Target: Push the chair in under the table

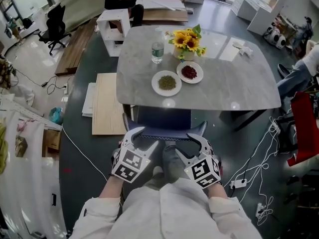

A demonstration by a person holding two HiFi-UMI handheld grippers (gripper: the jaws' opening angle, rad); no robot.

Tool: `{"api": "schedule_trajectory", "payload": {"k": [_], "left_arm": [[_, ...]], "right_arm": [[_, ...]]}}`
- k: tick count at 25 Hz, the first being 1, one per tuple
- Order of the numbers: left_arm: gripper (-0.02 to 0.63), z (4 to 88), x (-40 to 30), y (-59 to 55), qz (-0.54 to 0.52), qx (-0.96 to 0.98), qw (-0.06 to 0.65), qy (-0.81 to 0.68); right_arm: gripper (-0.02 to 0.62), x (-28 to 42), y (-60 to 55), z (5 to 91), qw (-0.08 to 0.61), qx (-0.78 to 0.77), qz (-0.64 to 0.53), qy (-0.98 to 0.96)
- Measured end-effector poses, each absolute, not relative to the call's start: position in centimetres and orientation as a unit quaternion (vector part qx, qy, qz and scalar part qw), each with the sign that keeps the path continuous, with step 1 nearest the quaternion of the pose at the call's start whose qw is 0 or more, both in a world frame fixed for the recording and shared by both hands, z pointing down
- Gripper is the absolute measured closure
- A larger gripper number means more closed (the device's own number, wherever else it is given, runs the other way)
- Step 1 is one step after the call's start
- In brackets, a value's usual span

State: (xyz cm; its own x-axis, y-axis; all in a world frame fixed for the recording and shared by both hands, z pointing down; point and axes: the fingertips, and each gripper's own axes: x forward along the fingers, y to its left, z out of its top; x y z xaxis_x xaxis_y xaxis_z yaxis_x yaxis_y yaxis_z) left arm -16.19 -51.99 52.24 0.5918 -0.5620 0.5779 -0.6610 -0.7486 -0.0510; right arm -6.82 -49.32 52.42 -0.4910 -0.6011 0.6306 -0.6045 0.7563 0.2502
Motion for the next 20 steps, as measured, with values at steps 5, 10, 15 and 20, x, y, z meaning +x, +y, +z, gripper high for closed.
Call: {"api": "schedule_trajectory", "payload": {"k": [5,10,15,20], "left_arm": [[0.371,47.9,-13.9,-50.1,0.227,0.915,0.085,-0.324],[0.371,43.9,-12.3,-49.1,0.181,0.934,0.072,-0.3],[0.373,39.3,-10.9,-48.1,0.089,0.952,0.116,-0.269],[0.389,35.3,-10.6,-47.7,0.004,0.949,0.145,-0.281]], "right_arm": [[0.441,-7.7,-48.4,47.1,0.252,0.373,0.04,-0.892],[0.514,-7.4,-47.7,41.9,0.169,0.373,0.058,-0.911],[0.549,-7.7,-46.4,37.5,0.1,0.347,0.058,-0.93],[0.584,-6.9,-46.4,35.4,0.076,0.355,0.043,-0.931]]}}
